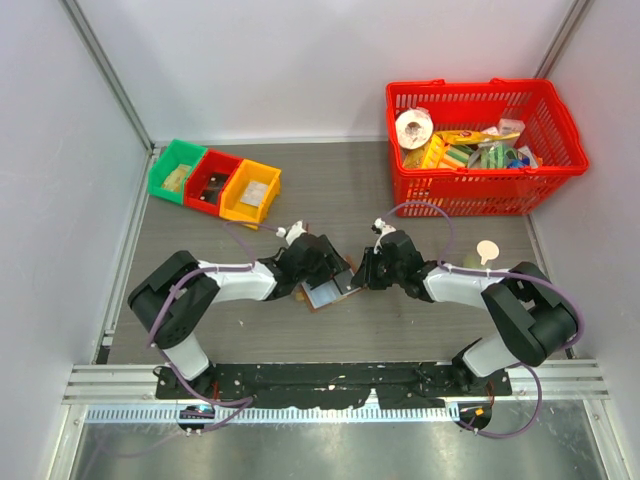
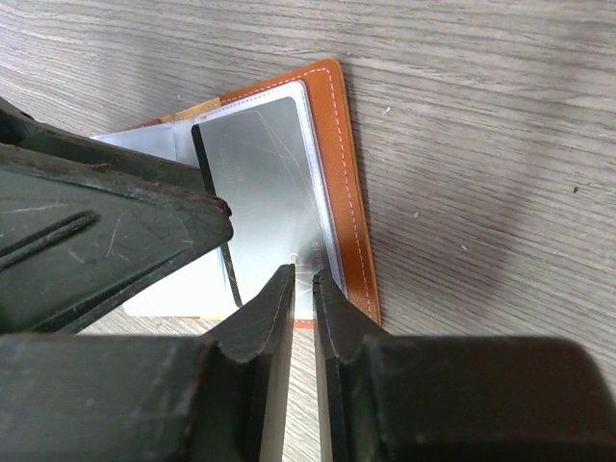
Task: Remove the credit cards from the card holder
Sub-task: Remove the credit card from the card holder.
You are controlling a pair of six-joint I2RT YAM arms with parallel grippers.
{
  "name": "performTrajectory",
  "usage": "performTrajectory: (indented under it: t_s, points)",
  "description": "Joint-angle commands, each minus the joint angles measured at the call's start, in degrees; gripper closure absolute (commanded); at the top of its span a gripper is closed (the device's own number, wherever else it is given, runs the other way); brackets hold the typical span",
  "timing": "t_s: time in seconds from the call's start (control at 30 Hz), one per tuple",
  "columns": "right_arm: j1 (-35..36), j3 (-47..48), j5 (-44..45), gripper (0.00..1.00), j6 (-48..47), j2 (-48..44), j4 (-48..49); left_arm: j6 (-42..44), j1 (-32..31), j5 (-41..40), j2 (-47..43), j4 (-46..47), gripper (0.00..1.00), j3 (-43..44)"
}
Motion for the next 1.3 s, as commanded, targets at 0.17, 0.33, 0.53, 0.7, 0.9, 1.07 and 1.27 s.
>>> performTrajectory:
  t_s: [0.17, 0.33, 0.53, 0.7, 0.9, 1.07, 1.27]
  points:
    - [0.10, -2.06, -1.41, 0.81, 0.86, 0.59, -2.35, -3.55, 0.55, 0.17, 1.47, 4.56, 0.44, -2.85]
    - [0.10, -2.50, -2.38, 0.81, 1.83, 1.03, -1.21, -5.30, 0.55, 2.02, 1.81, 13.70, 0.52, -6.01]
    - [0.19, -3.38, -3.88, 0.81, 3.76, 2.00, 1.69, -7.07, 0.55, 4.48, 2.78, 28.02, 0.64, -10.84]
    - [0.10, -3.99, -3.79, 0.81, 5.26, 1.82, 3.36, -6.10, 0.55, 5.18, 2.70, 34.27, 0.72, -13.22]
    - [-0.07, -3.99, -2.91, 0.81, 5.43, 0.60, 3.01, -4.87, 0.55, 5.89, 2.61, 35.60, 0.91, -13.92]
    - [-2.09, -3.21, -2.73, 0.80, 4.64, -1.51, 1.34, -3.11, 0.55, 5.45, 0.85, 34.47, 1.00, -15.59]
    - [-4.03, -2.33, -5.10, 0.80, 4.11, -0.38, 1.69, -1.27, 0.64, 5.89, -1.08, 33.32, 1.00, -17.09]
